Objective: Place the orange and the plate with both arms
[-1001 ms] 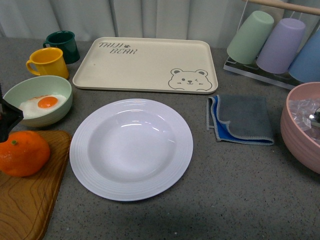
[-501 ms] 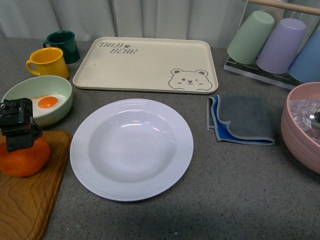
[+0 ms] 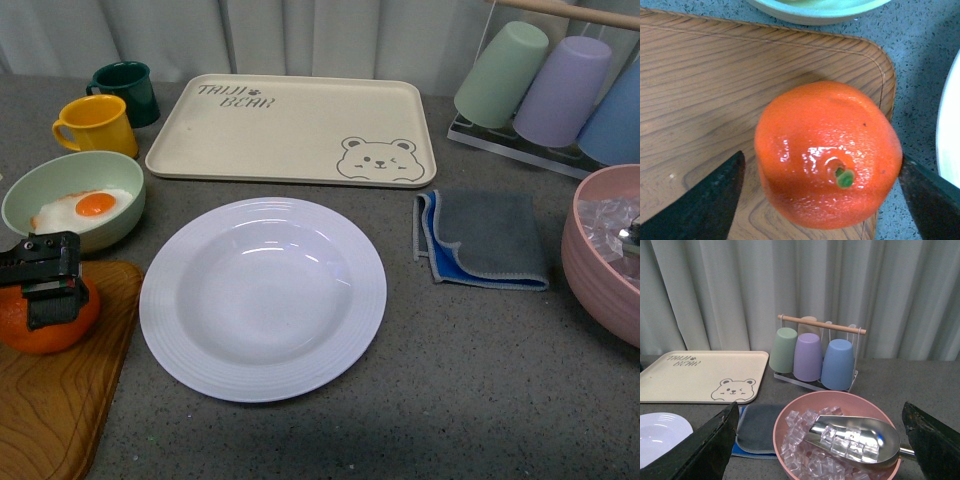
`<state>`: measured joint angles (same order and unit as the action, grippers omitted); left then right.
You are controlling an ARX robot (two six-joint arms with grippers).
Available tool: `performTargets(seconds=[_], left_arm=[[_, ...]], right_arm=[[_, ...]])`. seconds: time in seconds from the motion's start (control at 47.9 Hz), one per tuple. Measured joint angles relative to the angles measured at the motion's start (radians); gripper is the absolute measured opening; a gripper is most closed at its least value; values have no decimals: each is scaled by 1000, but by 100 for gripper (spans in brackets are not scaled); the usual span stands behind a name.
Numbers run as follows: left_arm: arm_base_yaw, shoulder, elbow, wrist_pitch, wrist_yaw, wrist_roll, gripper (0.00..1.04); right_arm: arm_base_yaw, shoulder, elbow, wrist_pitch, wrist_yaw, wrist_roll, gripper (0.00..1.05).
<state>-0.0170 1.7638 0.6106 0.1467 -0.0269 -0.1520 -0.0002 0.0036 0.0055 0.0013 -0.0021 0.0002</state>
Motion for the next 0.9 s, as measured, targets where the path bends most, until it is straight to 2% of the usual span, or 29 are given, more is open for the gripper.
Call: performTargets(seconds=[0.104,0.167,0.229,0.501,0.897], left_arm=[[-4,4,2,5,-6,-5,71],[-9,2,2,5,-8,-6,63],[-14,-6,2,4,-7,-8,60],[-103,-114,20,-39,-3,-26,56],[-407,-18,193,-58,-63,-96,56]], right_arm=[[0,0,0,0,0,0,95],[0,0,0,0,0,0,95],[0,0,0,0,0,0,95],[0,0,0,0,0,0,95],[0,0,0,0,0,0,95]])
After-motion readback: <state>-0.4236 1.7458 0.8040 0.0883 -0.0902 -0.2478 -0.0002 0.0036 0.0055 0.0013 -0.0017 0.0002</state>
